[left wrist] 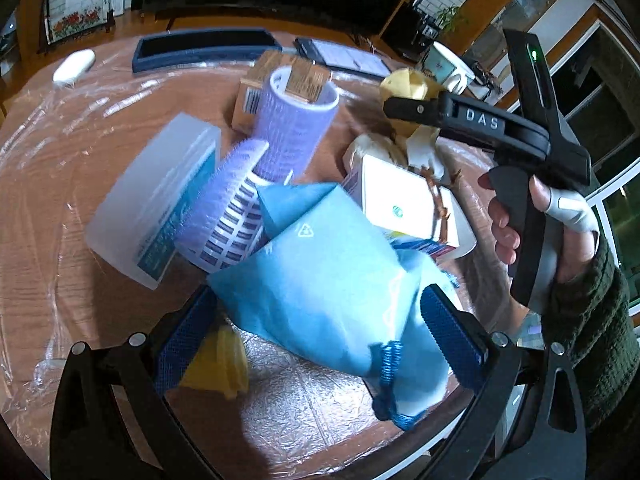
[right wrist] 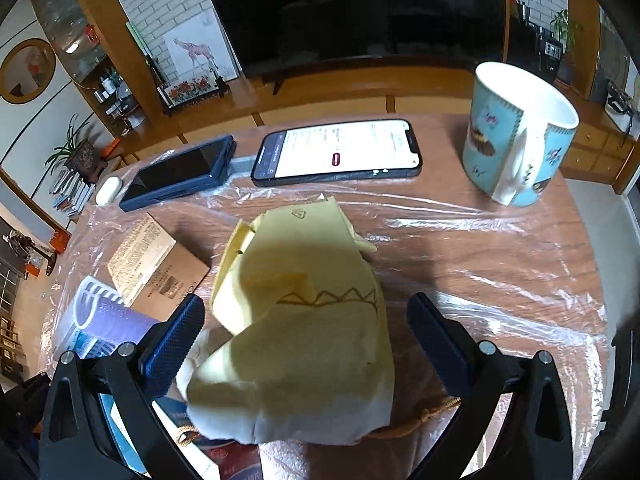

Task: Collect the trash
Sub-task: 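Grasp the blue cloth bag with the left tool while the right tool grasps the yellow paper bag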

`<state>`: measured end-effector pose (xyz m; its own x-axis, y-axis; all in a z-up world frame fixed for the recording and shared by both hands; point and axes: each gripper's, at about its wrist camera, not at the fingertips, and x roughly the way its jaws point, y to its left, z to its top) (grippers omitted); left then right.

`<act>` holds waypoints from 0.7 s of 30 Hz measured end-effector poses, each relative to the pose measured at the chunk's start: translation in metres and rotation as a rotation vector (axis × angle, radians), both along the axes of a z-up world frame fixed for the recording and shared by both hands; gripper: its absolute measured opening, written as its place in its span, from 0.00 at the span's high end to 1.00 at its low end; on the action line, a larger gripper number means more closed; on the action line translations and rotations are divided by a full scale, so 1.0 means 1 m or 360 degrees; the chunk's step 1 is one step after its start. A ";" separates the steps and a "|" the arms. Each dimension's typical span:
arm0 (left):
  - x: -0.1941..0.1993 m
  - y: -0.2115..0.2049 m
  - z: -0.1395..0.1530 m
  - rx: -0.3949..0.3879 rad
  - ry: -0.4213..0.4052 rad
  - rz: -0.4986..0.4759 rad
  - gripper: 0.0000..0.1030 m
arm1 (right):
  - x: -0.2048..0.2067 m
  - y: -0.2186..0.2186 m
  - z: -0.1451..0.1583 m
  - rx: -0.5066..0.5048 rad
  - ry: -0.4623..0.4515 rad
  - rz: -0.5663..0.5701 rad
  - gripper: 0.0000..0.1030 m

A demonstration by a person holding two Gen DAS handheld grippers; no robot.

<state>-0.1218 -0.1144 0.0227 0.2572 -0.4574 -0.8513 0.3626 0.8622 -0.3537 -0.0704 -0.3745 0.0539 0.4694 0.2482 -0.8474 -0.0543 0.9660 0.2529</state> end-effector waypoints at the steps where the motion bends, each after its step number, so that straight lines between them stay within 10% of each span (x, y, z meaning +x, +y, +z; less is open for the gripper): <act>1: 0.001 -0.001 -0.003 0.0004 0.0010 -0.0004 0.02 | 0.000 0.000 -0.001 0.0004 0.0003 0.0002 0.04; 21: 0.001 0.001 0.003 -0.0221 -0.0006 -0.0070 0.37 | -0.014 -0.022 0.021 0.0317 -0.0115 -0.0001 0.45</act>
